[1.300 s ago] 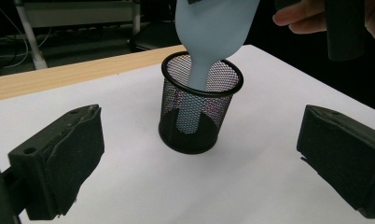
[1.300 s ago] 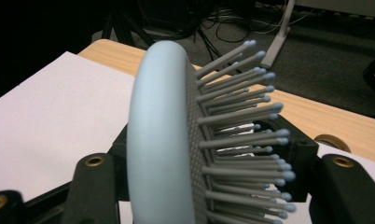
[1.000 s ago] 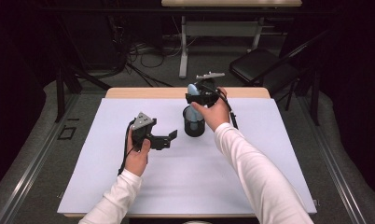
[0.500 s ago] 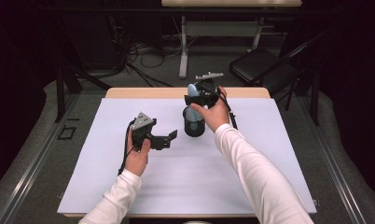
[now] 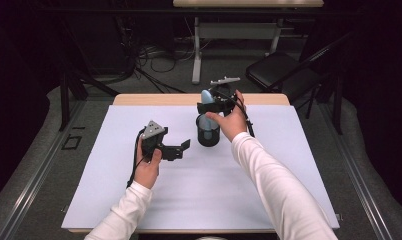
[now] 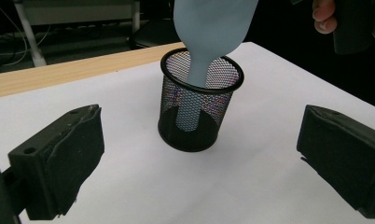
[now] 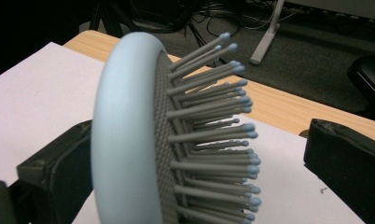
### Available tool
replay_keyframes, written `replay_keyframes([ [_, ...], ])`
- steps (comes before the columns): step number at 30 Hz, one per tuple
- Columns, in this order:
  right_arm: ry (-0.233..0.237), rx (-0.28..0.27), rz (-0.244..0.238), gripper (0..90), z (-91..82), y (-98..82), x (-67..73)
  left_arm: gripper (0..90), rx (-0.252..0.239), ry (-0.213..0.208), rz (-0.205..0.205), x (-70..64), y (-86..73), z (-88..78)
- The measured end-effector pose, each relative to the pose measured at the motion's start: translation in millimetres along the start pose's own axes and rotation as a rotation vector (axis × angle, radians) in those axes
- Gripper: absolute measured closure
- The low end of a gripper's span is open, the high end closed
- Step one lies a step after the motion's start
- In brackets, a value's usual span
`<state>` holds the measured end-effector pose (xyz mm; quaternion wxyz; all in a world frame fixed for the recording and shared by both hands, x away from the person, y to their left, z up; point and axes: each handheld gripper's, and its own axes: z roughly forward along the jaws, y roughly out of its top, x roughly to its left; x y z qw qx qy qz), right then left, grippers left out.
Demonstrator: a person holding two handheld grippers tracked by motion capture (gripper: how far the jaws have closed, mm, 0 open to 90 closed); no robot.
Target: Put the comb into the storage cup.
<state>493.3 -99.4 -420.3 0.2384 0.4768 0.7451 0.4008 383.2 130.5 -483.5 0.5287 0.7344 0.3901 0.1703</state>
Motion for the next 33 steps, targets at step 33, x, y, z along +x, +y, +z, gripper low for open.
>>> replay_keyframes([
  [33, 0.028, -0.046, -0.002, 0.0, -26.7, 21.0, -4.3, 1.0, 0.004, -0.002, -0.001, 0.6, 0.3, -0.6],
])
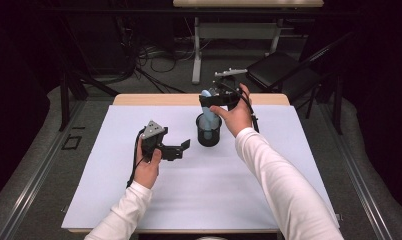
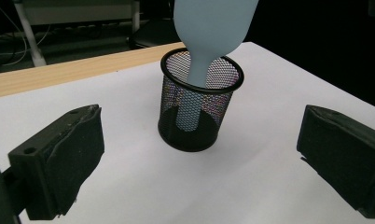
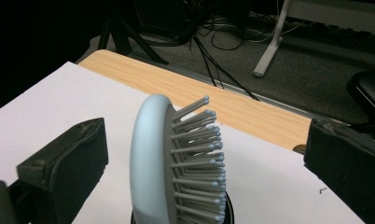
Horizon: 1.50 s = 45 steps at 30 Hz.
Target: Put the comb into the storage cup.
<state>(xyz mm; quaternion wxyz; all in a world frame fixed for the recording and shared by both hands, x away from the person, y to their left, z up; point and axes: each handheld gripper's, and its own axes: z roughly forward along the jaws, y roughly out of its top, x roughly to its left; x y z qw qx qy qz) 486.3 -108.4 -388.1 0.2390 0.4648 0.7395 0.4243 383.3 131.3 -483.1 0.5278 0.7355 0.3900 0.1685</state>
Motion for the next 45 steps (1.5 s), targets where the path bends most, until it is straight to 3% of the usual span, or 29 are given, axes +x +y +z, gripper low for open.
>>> replay_keyframes([
  [17, 0.011, -0.003, -0.022, 0.0, -13.9, 12.7, 2.7, 1.0, -0.005, -0.004, -0.011, 2.5, 0.5, -1.4],
  [28, 0.021, 0.008, -0.035, 0.0, -15.9, 13.2, 6.5, 1.0, 0.011, -0.016, -0.033, 4.5, 0.4, -0.3],
  [45, 0.023, 0.016, -0.048, 0.0, -17.9, 13.7, 6.7, 1.0, 0.045, -0.020, -0.036, 5.6, -0.6, 3.3],
])
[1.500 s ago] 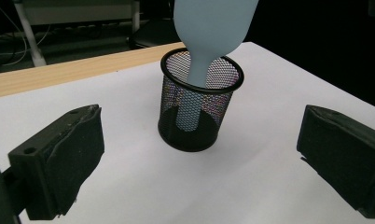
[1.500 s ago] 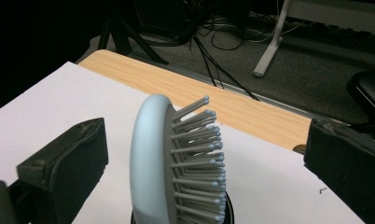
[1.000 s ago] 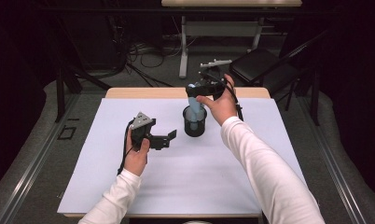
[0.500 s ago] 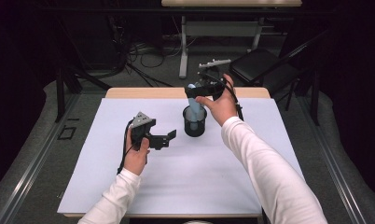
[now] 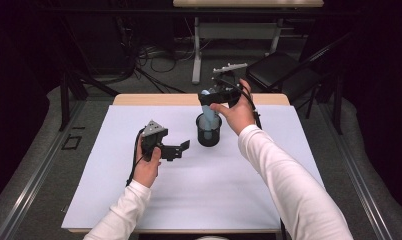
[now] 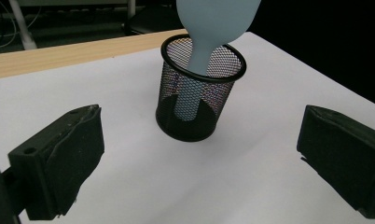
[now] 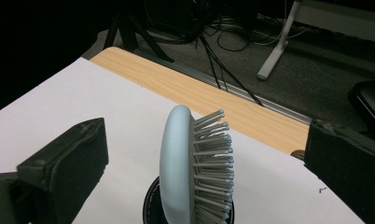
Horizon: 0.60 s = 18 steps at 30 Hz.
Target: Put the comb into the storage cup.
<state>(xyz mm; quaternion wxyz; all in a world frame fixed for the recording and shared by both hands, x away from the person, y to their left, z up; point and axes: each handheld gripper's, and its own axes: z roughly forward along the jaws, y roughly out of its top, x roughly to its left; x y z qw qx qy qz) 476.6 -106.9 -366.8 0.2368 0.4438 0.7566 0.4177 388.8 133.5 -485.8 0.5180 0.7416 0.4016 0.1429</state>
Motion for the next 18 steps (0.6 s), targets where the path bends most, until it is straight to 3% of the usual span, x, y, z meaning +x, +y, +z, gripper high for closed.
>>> replay_keyframes([
  [12, 0.013, 0.001, -0.015, 0.0, -7.7, 0.5, -0.9, 1.0, -0.017, -0.009, -0.039, 5.0, 2.7, -4.8],
  [18, 0.017, 0.000, -0.032, 0.0, -12.8, 0.8, 2.4, 0.9, -0.003, -0.041, -0.074, 7.3, 5.0, -7.5],
])
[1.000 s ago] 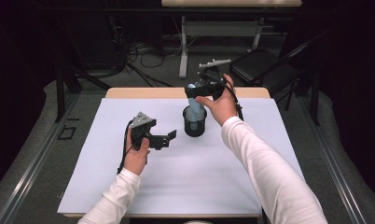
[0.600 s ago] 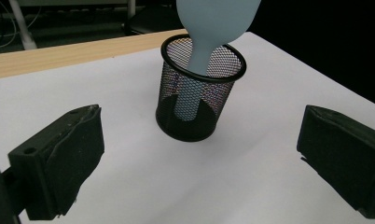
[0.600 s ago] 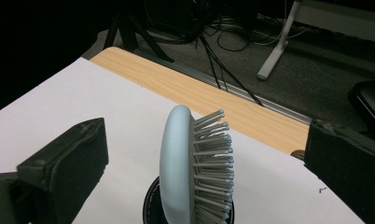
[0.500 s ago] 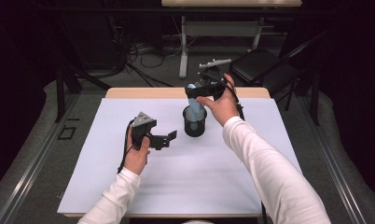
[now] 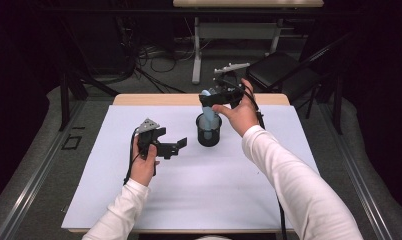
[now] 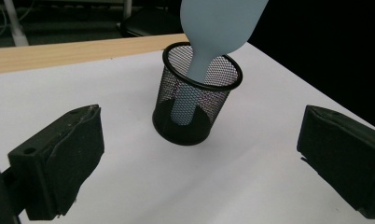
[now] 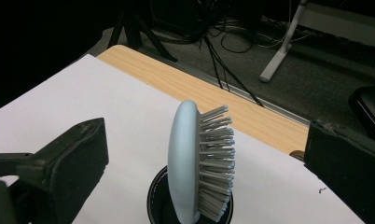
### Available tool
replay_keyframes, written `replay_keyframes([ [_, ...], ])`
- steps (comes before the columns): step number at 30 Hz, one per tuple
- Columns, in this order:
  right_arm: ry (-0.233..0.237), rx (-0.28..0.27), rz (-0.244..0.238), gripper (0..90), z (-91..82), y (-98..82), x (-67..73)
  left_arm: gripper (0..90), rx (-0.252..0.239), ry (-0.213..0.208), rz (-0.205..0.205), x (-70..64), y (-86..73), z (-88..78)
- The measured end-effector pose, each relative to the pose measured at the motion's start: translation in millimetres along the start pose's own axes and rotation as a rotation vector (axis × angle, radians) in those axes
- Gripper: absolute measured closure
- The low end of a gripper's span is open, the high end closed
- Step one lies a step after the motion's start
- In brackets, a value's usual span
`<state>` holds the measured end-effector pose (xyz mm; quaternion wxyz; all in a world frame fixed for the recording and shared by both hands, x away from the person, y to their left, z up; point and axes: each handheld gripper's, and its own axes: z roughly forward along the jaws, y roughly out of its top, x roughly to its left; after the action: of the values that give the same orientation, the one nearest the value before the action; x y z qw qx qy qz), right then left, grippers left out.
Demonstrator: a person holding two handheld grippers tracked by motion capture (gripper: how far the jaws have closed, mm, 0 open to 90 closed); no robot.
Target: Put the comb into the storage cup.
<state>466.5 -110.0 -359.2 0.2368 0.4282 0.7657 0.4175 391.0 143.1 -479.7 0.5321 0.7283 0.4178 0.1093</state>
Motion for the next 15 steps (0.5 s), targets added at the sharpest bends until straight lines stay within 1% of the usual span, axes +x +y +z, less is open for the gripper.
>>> replay_keyframes([
  [2, 0.000, 0.001, -0.005, 0.0, -1.0, 0.0, 1.6, 1.0, -0.001, 0.000, -0.007, 1.0, -0.1, 0.1],
  [6, 0.010, 0.002, -0.015, 0.0, -2.0, -0.1, 5.3, 0.9, 0.008, -0.015, -0.028, 2.6, -0.7, 1.1],
  [9, 0.012, 0.006, -0.027, 0.0, -2.8, -0.6, 8.5, 0.8, 0.008, -0.014, -0.024, 2.5, -0.8, 1.2],
  [11, 0.007, 0.005, -0.039, 0.0, -3.9, -0.9, 10.1, 0.7, 0.001, -0.021, -0.027, 2.4, -0.5, 0.6],
  [15, 0.006, 0.006, -0.050, 0.0, -6.5, -2.5, 10.7, 0.7, 0.000, -0.019, -0.031, 2.8, 0.7, -0.8],
])
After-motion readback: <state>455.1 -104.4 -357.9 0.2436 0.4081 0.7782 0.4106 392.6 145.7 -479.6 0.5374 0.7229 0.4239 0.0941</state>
